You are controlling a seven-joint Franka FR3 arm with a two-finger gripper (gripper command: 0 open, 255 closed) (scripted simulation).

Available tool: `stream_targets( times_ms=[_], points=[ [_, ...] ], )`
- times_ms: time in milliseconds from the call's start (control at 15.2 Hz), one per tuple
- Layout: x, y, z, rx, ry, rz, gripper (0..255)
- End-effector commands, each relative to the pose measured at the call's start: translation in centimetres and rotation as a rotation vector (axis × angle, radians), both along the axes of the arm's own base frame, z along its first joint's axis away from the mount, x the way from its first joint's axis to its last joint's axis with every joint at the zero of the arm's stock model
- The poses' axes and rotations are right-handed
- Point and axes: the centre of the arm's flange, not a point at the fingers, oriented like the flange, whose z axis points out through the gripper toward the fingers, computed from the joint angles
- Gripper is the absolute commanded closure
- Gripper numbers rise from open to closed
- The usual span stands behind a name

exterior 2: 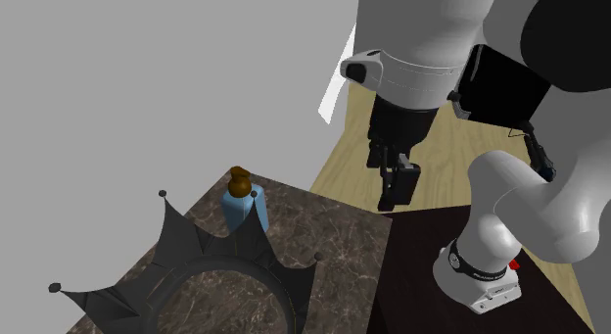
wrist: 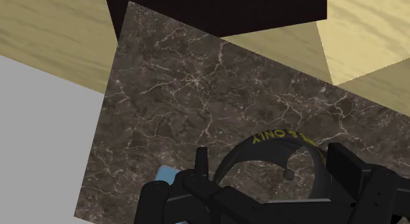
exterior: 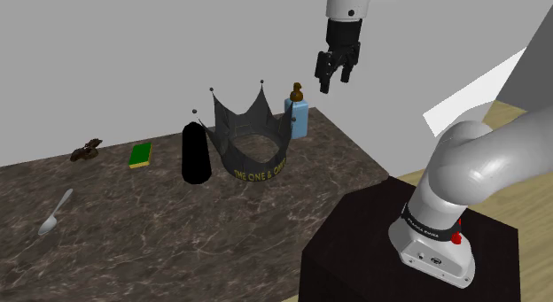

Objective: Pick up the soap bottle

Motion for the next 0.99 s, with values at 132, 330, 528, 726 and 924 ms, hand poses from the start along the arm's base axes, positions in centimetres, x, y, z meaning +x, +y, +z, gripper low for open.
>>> stream_targets(
  times_ms=[132,330,528,726,924],
  points=[
    [2.1,-1.6,-0.6,0.002,0.002,0.004,0],
    [5.2,-4.0,-1.6,0.004,0.005,0.009,0],
    [8.3,-6.3,-2.6,0.007,0.007,0.014,0],
    [11.4,-8.6,-3.6,0.010,0.010,0.020,0],
    [14.5,-10.9,-4.6,0.012,0.013,0.025,0]
  ],
)
